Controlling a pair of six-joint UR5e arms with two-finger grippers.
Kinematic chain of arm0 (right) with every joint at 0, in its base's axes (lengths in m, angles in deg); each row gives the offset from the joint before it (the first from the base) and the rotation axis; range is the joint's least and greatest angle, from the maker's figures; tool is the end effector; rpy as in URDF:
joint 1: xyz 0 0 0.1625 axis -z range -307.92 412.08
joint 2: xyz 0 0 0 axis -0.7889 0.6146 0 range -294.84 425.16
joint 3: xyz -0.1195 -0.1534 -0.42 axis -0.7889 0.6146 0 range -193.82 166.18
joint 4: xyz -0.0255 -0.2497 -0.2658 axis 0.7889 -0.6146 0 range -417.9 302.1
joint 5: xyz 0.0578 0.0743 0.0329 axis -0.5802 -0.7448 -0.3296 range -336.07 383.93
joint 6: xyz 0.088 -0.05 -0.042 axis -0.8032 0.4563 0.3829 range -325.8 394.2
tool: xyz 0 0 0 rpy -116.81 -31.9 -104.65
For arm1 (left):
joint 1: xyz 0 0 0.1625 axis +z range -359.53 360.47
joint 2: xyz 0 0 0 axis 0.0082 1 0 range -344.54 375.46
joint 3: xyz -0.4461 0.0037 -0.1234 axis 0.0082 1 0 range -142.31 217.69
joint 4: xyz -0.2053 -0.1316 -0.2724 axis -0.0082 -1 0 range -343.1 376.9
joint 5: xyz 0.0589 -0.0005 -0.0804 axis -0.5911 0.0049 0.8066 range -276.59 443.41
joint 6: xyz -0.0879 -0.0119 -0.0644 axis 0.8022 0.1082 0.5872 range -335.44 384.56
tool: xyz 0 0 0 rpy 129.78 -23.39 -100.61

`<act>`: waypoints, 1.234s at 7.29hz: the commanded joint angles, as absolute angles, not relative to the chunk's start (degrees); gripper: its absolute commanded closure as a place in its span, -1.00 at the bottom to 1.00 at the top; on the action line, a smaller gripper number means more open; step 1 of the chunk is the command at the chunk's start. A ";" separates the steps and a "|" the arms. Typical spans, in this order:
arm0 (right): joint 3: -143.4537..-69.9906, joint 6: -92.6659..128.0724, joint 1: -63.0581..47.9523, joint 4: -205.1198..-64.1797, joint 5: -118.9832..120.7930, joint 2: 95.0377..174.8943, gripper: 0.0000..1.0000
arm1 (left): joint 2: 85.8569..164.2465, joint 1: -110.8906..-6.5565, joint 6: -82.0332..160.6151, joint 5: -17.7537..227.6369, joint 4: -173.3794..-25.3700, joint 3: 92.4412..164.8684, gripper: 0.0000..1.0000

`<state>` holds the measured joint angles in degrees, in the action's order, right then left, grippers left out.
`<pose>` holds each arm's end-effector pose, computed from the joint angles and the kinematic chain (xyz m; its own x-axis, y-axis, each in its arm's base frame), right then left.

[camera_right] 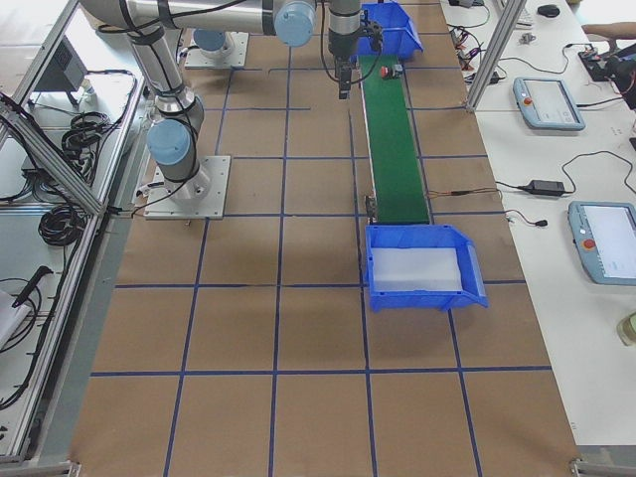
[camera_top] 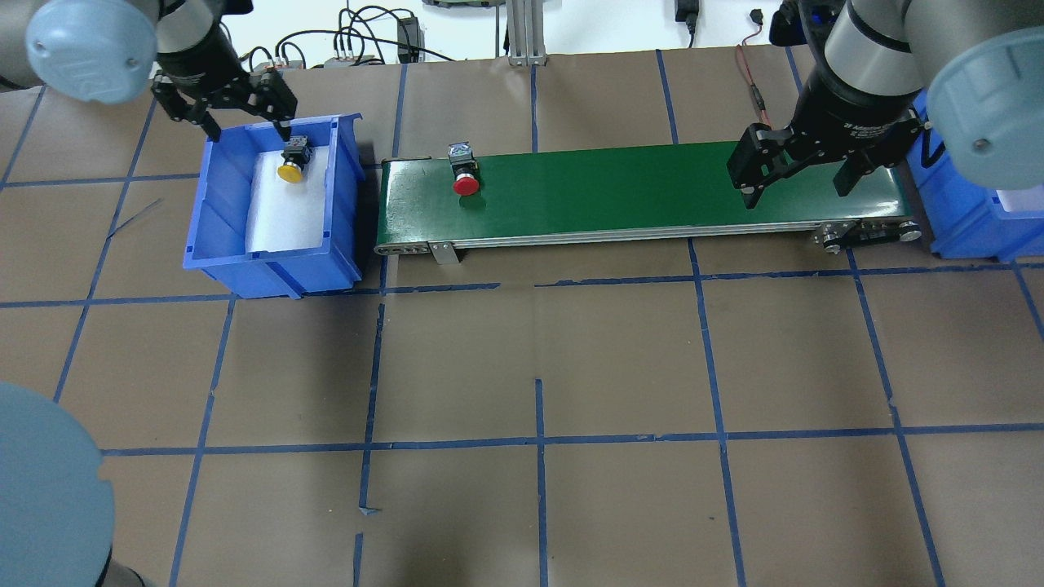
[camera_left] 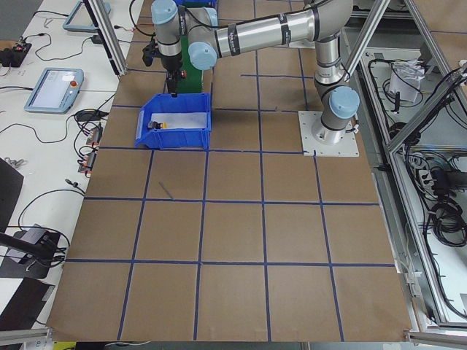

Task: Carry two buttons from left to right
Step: 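Lower the left gripper into the bin and grasp the yellow-capped button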

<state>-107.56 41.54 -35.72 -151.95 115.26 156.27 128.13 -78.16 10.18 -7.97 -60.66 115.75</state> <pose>0.1140 -0.4381 0.5025 -0.9957 -0.0888 0.0262 -0.0894 0.9958 -0.0215 -0.0067 -0.6295 0.4196 -0.9982 0.0519 -0.0307 0.0526 0.9984 -0.0227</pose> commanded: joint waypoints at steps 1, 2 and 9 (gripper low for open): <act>-106.37 41.59 -35.64 -151.42 115.33 155.78 -1.00 | 132.85 -75.11 5.22 -7.82 -58.35 115.30 -1.00; -106.10 41.59 -35.64 -151.24 115.33 155.86 -1.00 | 135.49 -75.46 5.57 -7.74 -54.76 115.21 -1.00; -102.23 41.59 -35.37 -148.61 115.33 153.31 -1.00 | 142.37 -76.17 8.39 -5.54 -44.62 114.50 -0.91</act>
<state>-102.37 41.59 -35.38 -148.96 115.33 153.35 141.50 -76.10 8.36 -5.47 -45.61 114.51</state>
